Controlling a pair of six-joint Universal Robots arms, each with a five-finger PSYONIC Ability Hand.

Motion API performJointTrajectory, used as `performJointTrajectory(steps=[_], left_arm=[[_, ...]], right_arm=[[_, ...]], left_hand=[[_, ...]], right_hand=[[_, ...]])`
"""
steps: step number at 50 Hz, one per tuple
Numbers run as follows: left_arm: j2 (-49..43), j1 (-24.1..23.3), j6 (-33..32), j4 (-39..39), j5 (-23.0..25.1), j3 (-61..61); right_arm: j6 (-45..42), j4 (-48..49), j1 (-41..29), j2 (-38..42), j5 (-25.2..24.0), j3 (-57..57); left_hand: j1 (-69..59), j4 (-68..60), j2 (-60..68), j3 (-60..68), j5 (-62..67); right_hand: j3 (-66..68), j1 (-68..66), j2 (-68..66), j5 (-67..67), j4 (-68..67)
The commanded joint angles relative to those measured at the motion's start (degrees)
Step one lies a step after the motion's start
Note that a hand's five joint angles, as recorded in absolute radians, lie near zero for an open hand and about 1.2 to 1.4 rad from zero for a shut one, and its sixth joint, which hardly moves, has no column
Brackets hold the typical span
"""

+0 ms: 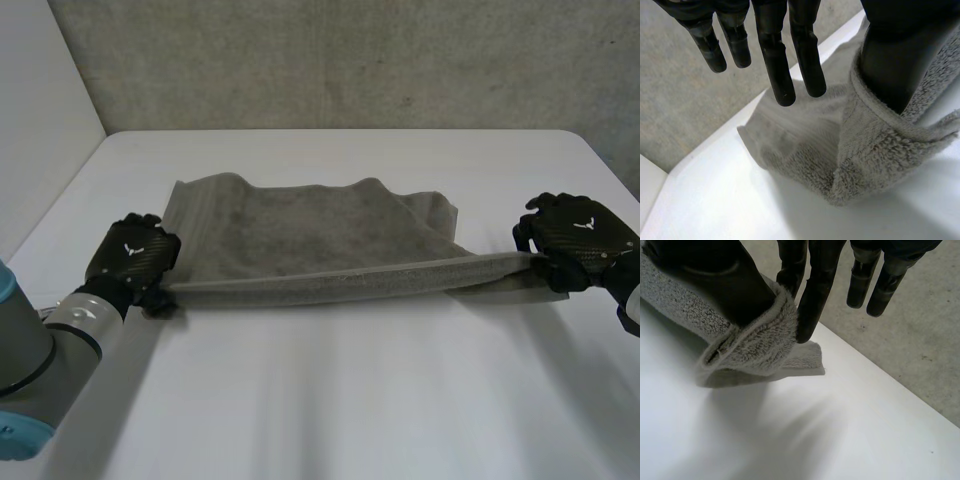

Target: Fold the towel.

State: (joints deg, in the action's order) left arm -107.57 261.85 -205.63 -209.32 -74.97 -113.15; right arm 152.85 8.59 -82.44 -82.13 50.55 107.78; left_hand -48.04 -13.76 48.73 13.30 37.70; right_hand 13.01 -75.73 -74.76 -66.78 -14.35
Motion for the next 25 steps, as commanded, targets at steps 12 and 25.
performJointTrajectory(steps=[12,25], left_arm=[[1.84,-1.96,-2.74,3.12,-0.44,-0.49],[16.49,-1.16,-4.6,6.28,-2.82,0.56]], right_arm=[[3.85,0.81,-0.35,0.13,1.3,-0.03],[9.92,-3.84,-0.35,-5.59,1.3,-6.27]], left_hand=[[-31.96,3.76,31.27,-3.3,32.3],[-31.96,3.76,31.27,-3.3,32.3]], right_hand=[[-3.01,-4.27,-5.24,-3.22,4.35],[-3.01,-4.27,-5.24,-3.22,4.35]])
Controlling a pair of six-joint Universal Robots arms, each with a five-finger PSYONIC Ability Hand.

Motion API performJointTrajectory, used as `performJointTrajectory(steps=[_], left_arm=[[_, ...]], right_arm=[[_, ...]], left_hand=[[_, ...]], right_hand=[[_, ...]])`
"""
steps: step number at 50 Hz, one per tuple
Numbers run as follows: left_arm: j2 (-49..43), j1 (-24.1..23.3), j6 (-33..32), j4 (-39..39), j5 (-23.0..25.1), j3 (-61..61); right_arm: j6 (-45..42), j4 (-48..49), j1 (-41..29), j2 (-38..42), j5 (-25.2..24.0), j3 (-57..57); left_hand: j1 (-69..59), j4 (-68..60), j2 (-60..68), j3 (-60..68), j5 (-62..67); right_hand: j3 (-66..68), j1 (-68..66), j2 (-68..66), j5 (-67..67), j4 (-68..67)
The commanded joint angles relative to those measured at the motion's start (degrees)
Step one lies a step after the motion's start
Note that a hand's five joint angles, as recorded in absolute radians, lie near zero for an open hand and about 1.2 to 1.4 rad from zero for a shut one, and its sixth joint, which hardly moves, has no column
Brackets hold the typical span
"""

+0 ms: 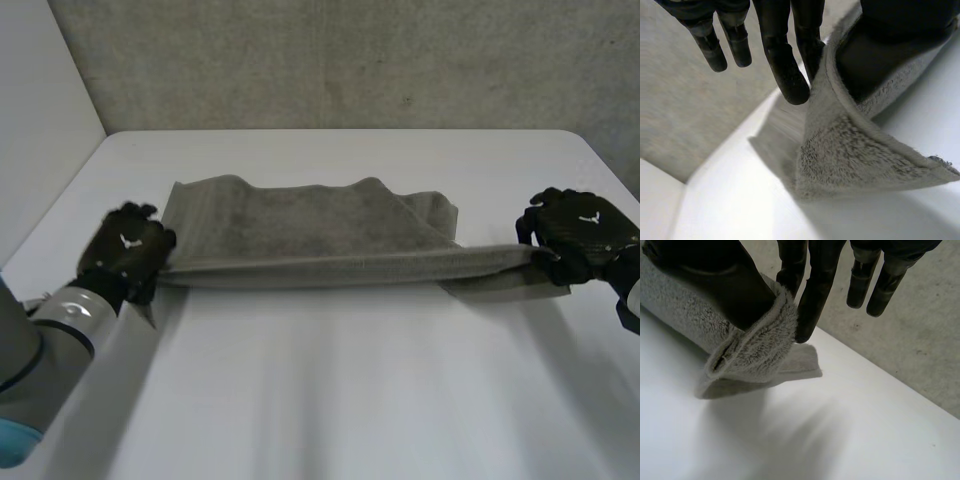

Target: Fold the towel.

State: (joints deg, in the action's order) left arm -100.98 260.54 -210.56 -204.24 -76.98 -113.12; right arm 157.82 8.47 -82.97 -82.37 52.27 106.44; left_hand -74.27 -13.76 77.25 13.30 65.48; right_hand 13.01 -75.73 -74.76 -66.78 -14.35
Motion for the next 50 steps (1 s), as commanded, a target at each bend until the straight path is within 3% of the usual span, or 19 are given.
performJointTrajectory(steps=[1,7,13,21,26,34,36,41,50], left_arm=[[12.8,0.15,0.41,1.91,-0.72,0.96],[21.61,-0.03,2.16,6.48,-0.28,4.12],[21.44,0.5,4.54,7.81,0.34,6.59],[10.1,3.66,5.95,7.81,2.71,7.3],[1.49,3.57,6.04,7.89,3.24,10.37],[-12.05,1.9,6.3,11.41,2.53,25.4],[-16.68,0.15,6.91,14.3,2.53,34.41],[-20.65,-0.82,8.23,18.6,2.71,43.66],[-21.1,-0.82,8.5,19.76,3.24,41.67]], right_arm=[[6.52,-5.29,0.44,-7.35,-0.68,-7.01],[9.26,-9.52,0.44,-14.21,-1.65,-15.62],[8.65,-13.31,-0.09,-13.78,-3.05,-19.95],[-2.07,-17.0,-4.83,-2.71,-0.24,-21.09],[-12.78,-19.19,-9.83,7.73,9.84,-25.3],[-12.71,-17.88,-14.76,19.24,18.12,-37.32],[-12.27,-17.53,-15.37,20.92,18.91,-40.23],[-10.87,-17.09,-16.52,23.57,20.15,-45.69],[-10.95,-15.95,-16.96,25.67,19.62,-44.74]], left_hand=[[-5.73,3.76,2.75,-3.3,4.52],[-5.73,3.76,2.75,-3.3,4.52],[-5.73,3.76,2.75,-3.3,4.52],[-5.73,3.76,2.75,-3.3,4.52],[-5.73,3.76,2.75,-3.3,4.52],[-5.73,3.76,2.75,-3.3,4.52],[-5.73,3.76,2.75,-3.3,4.52],[-5.73,3.76,2.75,-3.3,4.52],[-5.73,3.76,2.75,-3.3,4.52]], right_hand=[[-3.01,-4.27,-5.24,-3.22,4.35],[-3.01,-4.27,-5.24,-3.22,4.35],[-3.01,-4.27,-5.24,-3.22,4.35],[-3.01,-4.27,-5.24,-3.22,4.35],[-3.01,-4.27,-5.24,-3.22,4.35],[-3.01,-4.27,-5.24,-3.22,4.35],[-3.01,-4.27,-5.24,-3.22,4.35],[-3.01,-4.27,-5.24,-3.22,4.35],[-3.01,-4.27,-5.24,-3.22,4.35]])
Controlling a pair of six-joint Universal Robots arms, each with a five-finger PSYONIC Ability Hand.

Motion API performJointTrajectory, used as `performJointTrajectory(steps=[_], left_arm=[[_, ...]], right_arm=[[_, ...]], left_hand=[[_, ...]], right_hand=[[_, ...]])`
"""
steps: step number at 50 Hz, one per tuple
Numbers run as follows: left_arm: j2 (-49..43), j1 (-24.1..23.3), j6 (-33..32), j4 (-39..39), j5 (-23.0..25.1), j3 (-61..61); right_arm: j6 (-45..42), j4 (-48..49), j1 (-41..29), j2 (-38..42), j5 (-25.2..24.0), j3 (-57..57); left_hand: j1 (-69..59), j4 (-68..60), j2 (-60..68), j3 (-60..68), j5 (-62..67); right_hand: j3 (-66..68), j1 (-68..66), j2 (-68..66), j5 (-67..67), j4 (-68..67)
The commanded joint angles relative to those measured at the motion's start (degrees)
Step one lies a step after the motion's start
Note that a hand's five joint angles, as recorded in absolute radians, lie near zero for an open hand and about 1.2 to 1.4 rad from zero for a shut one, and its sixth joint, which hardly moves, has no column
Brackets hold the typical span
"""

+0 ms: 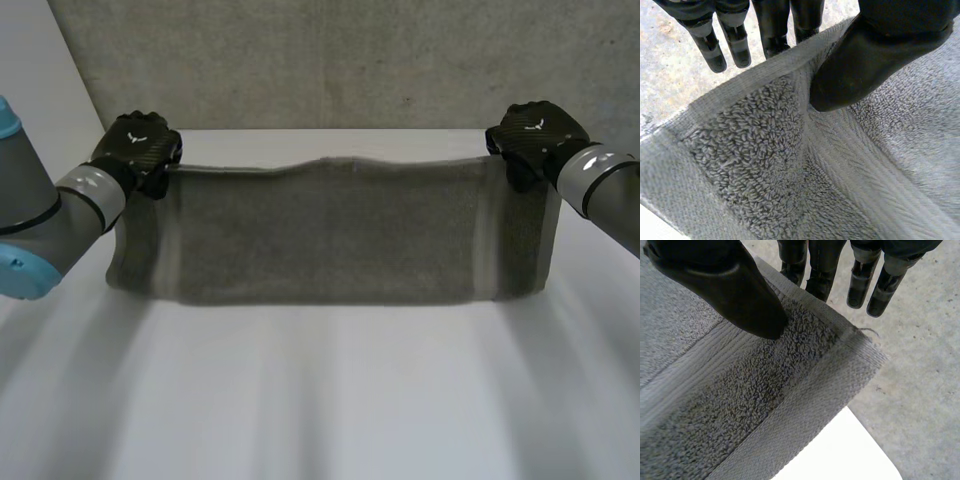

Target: Fold the towel.

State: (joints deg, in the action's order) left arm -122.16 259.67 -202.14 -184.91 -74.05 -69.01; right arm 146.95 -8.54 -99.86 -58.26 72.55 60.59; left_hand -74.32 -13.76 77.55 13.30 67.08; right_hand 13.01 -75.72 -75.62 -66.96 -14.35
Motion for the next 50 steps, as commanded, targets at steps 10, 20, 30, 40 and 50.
performJointTrajectory(steps=[10,20,30,40,50], left_arm=[[5.51,1.27,0.34,1.21,0.57,-12.0],[24.34,7.08,0.78,0.69,6.81,-28.81],[38.75,13.84,9.03,0.07,13.32,-35.58],[22.09,10.43,8.7,-2.39,12.62,-31.47],[6.06,6.82,1.14,-2.48,9.63,-24.24]], right_arm=[[-0.26,2.21,0.1,-0.96,-1.62,8.12],[0.18,1.77,3.62,-16.71,-10.59,24.4],[1.76,2.12,10.74,-29.9,-18.05,32.58],[0.63,1.77,9.69,-16.38,-16.83,26.53],[-0.43,2.12,6.44,-3.7,-12.34,17.2]], left_hand=[[-5.68,3.76,2.45,-3.3,2.92],[-5.68,3.76,2.45,-3.3,2.92],[-5.68,3.76,2.45,-3.3,2.92],[-5.68,3.76,2.45,-3.3,2.92],[-5.68,3.76,2.45,-3.3,2.92]], right_hand=[[-3.01,-4.28,-4.38,-3.04,4.35],[-3.01,-4.28,-4.38,-3.04,4.35],[-3.01,-4.28,-4.38,-3.04,4.35],[-3.01,-4.28,-4.38,-3.04,4.35],[-3.01,-4.28,-4.38,-3.04,4.35]])
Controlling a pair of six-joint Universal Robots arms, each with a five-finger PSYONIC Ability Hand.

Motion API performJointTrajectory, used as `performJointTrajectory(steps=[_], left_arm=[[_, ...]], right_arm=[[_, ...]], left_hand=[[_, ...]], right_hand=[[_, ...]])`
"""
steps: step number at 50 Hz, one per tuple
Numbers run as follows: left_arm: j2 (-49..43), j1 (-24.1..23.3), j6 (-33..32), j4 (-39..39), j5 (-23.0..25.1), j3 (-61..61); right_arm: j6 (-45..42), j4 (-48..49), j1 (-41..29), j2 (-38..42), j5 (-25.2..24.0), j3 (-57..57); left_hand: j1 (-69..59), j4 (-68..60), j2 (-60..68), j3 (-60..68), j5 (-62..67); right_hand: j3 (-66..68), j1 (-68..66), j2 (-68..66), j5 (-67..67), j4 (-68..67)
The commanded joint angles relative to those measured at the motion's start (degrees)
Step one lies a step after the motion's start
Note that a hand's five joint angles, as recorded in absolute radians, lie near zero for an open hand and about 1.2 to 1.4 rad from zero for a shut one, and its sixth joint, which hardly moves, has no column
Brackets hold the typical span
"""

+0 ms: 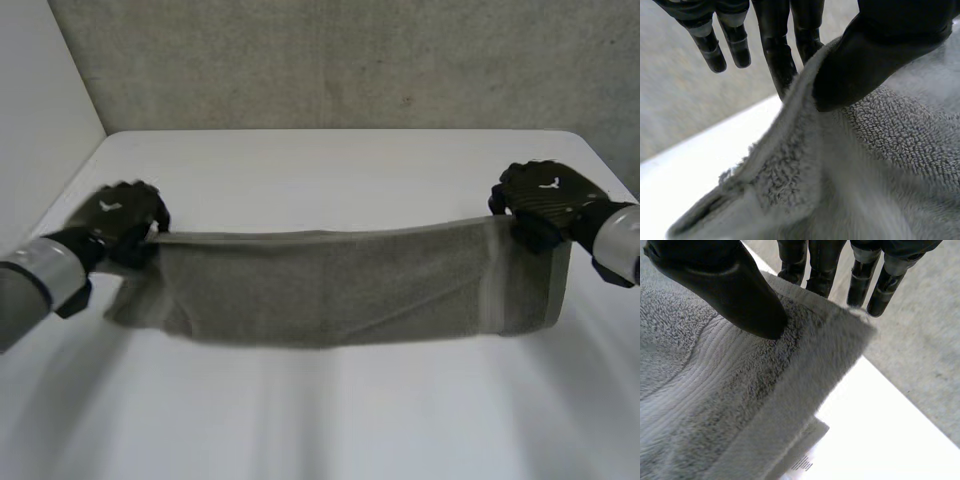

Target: Fold the towel.

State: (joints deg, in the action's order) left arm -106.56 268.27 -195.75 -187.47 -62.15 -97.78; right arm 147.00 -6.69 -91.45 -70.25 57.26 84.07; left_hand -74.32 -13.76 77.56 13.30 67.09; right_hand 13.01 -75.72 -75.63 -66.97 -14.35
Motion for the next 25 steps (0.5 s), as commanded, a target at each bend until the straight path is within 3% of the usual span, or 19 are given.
performJointTrajectory(steps=[1,15,25], left_arm=[[-11.2,-1.78,-6.22,0.0,-3.05,5.57],[-19.03,-1.87,-7.46,-0.44,-4.47,14.27],[-22.82,-1.96,-7.54,-0.7,-6.22,20.26]], right_arm=[[-0.49,0.45,-1.97,9.77,3.2,-7.42],[-3.74,0.62,-2.94,22.61,6.89,-16.3],[-3.92,4.04,-4.08,24.9,8.04,-17.53]], left_hand=[[-5.68,3.76,2.44,-3.3,2.91],[-5.68,3.76,2.44,-3.3,2.91],[-5.68,3.76,2.44,-3.3,2.91]], right_hand=[[-3.01,-4.28,-4.37,-3.03,4.35],[-3.01,-4.28,-4.37,-3.03,4.35],[-3.01,-4.28,-4.37,-3.03,4.35]])
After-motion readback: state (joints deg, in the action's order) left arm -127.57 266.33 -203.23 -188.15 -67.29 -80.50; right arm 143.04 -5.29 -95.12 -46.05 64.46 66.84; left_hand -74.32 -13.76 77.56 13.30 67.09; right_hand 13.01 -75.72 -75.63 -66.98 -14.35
